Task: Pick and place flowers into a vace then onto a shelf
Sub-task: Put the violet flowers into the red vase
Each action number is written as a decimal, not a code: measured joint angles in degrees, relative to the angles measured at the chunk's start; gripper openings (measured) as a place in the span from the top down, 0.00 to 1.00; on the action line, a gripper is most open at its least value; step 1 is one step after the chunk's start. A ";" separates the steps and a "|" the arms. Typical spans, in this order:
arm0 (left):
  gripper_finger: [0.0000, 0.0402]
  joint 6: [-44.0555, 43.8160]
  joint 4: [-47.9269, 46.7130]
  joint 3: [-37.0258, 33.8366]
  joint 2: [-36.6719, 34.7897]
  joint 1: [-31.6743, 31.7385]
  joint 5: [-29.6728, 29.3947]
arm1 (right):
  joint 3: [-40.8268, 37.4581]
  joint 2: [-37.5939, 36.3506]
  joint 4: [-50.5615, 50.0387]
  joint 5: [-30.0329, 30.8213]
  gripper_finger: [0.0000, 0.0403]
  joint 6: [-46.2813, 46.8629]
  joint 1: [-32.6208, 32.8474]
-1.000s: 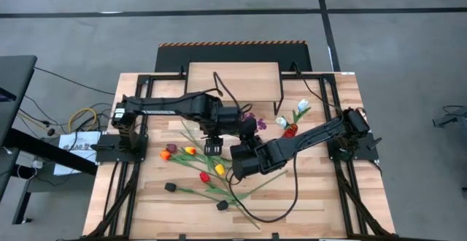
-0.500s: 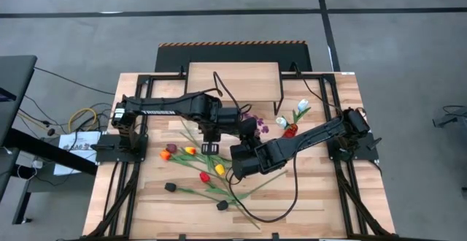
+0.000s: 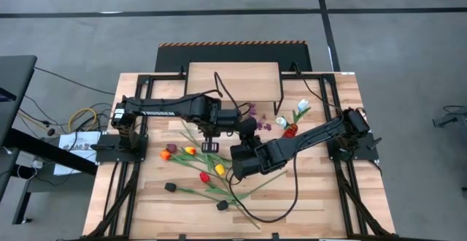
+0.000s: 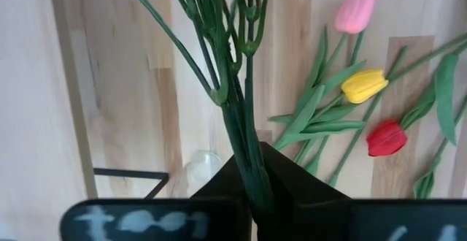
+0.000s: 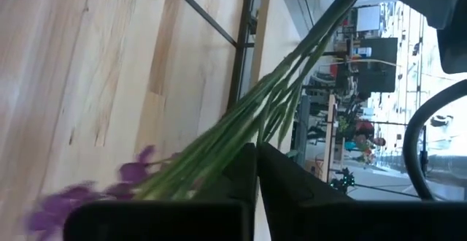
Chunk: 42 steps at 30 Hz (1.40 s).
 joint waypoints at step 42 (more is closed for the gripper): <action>1.00 8.24 85.85 -67.26 -61.95 -0.04 -2.85 | 0.04 -15.09 1.46 -1.92 0.51 12.44 6.87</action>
